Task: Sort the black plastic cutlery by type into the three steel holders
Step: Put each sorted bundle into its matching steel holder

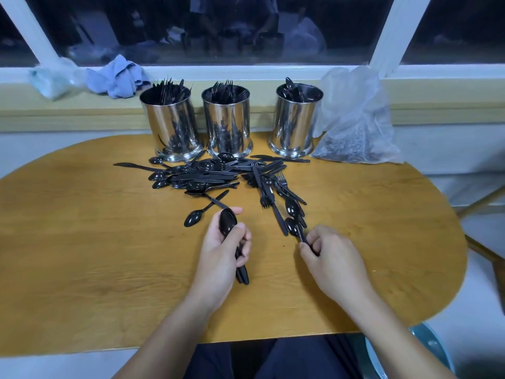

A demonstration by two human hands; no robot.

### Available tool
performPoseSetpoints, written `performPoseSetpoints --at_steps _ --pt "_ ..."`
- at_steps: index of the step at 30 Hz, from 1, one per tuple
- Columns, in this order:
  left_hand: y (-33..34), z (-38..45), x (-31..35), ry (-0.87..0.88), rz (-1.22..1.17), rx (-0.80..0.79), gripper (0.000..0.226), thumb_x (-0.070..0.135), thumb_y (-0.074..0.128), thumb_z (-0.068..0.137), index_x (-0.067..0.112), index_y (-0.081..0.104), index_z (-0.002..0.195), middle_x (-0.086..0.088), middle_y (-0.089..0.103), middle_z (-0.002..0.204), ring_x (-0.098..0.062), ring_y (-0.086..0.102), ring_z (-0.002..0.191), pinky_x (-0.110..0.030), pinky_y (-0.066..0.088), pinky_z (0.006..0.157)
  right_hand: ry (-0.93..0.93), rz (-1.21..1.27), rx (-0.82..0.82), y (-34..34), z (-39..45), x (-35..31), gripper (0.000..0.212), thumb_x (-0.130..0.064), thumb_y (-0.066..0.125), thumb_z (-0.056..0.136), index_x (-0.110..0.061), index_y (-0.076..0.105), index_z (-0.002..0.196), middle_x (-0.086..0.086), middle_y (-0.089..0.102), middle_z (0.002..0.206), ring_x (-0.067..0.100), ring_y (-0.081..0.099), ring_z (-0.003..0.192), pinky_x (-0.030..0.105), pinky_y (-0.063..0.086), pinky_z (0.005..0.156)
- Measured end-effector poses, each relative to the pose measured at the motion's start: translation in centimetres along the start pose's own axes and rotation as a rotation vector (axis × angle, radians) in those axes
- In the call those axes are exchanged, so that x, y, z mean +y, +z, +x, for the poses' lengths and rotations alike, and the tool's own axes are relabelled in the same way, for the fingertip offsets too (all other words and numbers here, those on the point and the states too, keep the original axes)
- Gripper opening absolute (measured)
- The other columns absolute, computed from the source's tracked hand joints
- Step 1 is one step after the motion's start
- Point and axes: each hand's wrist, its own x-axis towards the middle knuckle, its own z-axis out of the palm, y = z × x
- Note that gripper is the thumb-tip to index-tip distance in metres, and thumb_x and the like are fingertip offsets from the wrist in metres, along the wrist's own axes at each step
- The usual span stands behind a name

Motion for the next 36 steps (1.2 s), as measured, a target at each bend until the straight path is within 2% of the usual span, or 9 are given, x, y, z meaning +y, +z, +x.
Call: performPoseSetpoints --at_steps 6,11,14,16,18,23,27,31,36 --pt "0.4 -0.5 0.2 0.007 0.072 0.001 0.024 0.012 0.059 0.114 0.025 0.062 0.135 -0.008 0.060 0.092 -0.017 0.048 0.068 -0.028 0.035 0.054 0.003 0.093 -0.021 0.1 -0.4 0.2 0.015 -0.025 0.074 0.100 -0.031 0.063 0.092 -0.014 0.067 0.082 0.006 0.064 0.074 0.040 0.057 0.068" --pt "0.8 -0.4 0.6 -0.008 -0.044 0.010 0.041 0.030 0.078 0.104 0.027 0.062 0.141 -0.007 0.060 0.100 -0.017 0.051 0.080 -0.031 0.038 0.061 0.061 0.665 -0.165 -0.5 -1.8 -2.7 0.011 -0.018 0.076 0.101 -0.020 0.070 0.091 0.005 0.071 0.085 0.008 0.061 0.075 0.025 0.051 0.074" --pt "1.5 -1.0 0.5 -0.028 -0.102 -0.017 0.048 0.049 0.084 0.096 0.026 0.067 0.135 -0.006 0.062 0.104 -0.019 0.056 0.087 -0.036 0.053 0.078 0.014 0.818 -0.288 -0.2 -3.0 -5.8 0.013 -0.014 0.075 0.101 -0.019 0.071 0.089 -0.002 0.066 0.083 0.013 0.059 0.078 0.023 0.051 0.076" --pt "1.8 -1.4 0.3 -0.034 -0.134 0.019 0.046 0.054 0.085 0.094 0.026 0.072 0.127 -0.005 0.068 0.110 -0.018 0.064 0.100 -0.046 0.056 0.098 -0.050 0.779 -0.318 0.5 -3.4 -7.3 0.012 -0.015 0.075 0.100 -0.021 0.071 0.091 -0.001 0.067 0.084 0.021 0.061 0.080 0.032 0.054 0.079" --pt "1.7 -1.6 0.4 -0.043 -0.163 0.066 0.032 0.052 0.081 0.097 0.032 0.075 0.122 -0.004 0.072 0.110 -0.019 0.066 0.102 -0.049 0.057 0.101 -0.100 0.699 -0.296 1.3 -3.7 -8.0 0.010 -0.016 0.076 0.098 -0.023 0.072 0.093 -0.003 0.068 0.086 0.018 0.061 0.078 0.035 0.056 0.077" --pt "-0.4 -0.8 1.2 -0.061 -0.241 0.162 0.022 0.034 0.070 0.108 0.023 0.070 0.127 -0.008 0.061 0.097 -0.026 0.060 0.095 -0.047 0.054 0.091 -0.142 0.676 -0.273 2.3 -4.1 -9.0 0.030 -0.012 0.081 0.095 -0.037 0.079 0.111 -0.012 0.072 0.104 0.013 0.070 0.092 0.029 0.059 0.082" --pt "-2.2 0.0 1.8 -0.052 -0.267 0.149 0.022 0.019 0.062 0.114 0.020 0.065 0.136 -0.012 0.059 0.096 -0.025 0.066 0.082 -0.039 0.057 0.076 -0.184 0.593 -0.141 2.9 -2.0 -7.8 0.023 -0.020 0.084 0.094 -0.035 0.079 0.110 -0.016 0.072 0.102 0.013 0.072 0.095 0.031 0.059 0.080" --pt "-3.4 0.3 1.8 -0.014 -0.162 0.121 0.052 -0.001 0.061 0.108 0.035 0.065 0.146 -0.013 0.071 0.106 -0.021 0.056 0.072 -0.030 0.036 0.050 -0.164 0.273 0.156 2.8 3.5 -3.9 0.026 -0.021 0.083 0.094 -0.025 0.076 0.119 -0.015 0.067 0.106 0.009 0.065 0.093 0.034 0.057 0.086" --pt "-3.4 0.3 2.0 -0.002 -0.143 0.081 0.061 -0.015 0.057 0.101 0.030 0.069 0.140 -0.007 0.070 0.115 -0.019 0.052 0.073 -0.037 0.024 0.053 -0.173 -0.036 0.150 2.8 9.0 -1.5 0.029 -0.030 0.075 0.101 -0.021 0.076 0.129 -0.005 0.066 0.117 0.019 0.060 0.112 0.029 0.045 0.090"
